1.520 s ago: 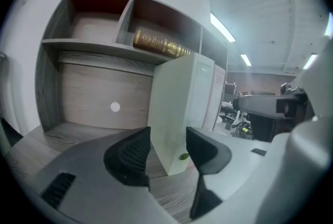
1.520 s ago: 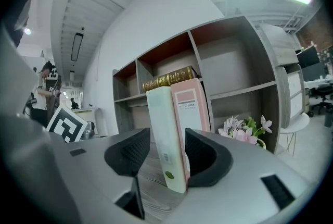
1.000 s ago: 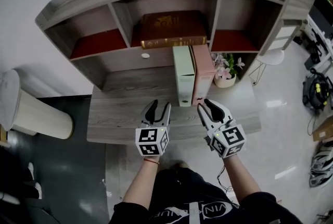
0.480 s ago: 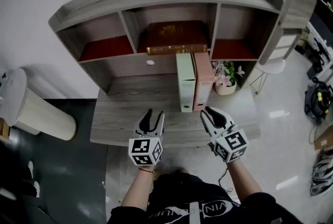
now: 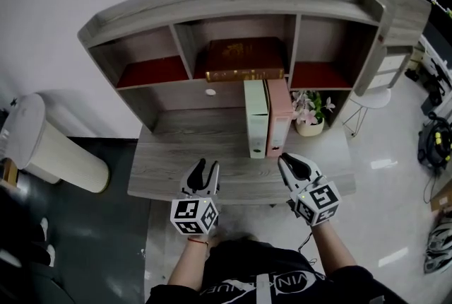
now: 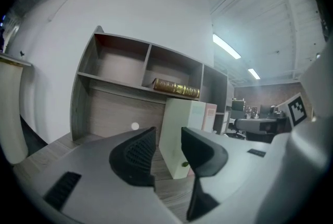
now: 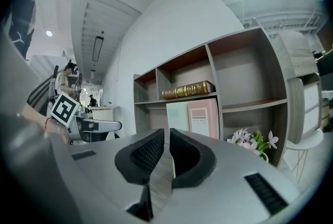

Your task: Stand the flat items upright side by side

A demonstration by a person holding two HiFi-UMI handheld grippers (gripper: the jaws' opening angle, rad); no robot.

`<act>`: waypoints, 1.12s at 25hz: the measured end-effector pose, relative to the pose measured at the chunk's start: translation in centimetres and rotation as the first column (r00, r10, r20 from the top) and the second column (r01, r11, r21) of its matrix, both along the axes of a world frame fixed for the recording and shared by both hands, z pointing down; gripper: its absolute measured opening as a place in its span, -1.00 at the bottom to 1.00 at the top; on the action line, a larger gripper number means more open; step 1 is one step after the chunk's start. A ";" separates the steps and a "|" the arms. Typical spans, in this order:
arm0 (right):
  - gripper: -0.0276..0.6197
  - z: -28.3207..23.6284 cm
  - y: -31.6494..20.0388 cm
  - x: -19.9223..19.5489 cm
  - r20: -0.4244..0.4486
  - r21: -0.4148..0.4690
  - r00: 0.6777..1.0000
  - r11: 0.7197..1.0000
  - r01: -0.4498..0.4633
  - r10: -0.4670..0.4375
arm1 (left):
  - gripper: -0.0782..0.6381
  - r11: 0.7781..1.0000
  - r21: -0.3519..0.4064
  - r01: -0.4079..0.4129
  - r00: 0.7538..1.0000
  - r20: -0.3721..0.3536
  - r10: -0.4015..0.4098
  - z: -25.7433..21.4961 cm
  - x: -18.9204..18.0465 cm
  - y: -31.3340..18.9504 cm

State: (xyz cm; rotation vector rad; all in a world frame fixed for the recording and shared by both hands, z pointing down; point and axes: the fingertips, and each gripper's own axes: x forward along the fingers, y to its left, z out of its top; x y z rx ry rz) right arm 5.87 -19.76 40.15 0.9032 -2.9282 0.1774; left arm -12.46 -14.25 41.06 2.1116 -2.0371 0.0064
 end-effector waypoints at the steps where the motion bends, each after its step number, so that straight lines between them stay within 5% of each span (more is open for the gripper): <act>1: -0.78 0.0 0.1 0.0 -0.001 0.001 1.000 1.000 0.004 -0.004 | -0.37 1.000 0.003 0.000 1.000 -0.003 0.000 -0.1 0.1 0.2; 14: -0.88 -0.6 1.3 -0.3 -0.007 0.017 0.999 0.999 0.048 -0.048 | -0.72 0.999 0.053 0.012 0.999 0.049 -0.015 -0.9 0.5 2.4; 28: -0.88 -2.1 3.4 -0.7 0.057 0.056 0.997 0.997 0.047 -0.050 | -0.77 0.992 0.102 0.074 0.996 0.049 -0.079 -3.0 0.1 4.1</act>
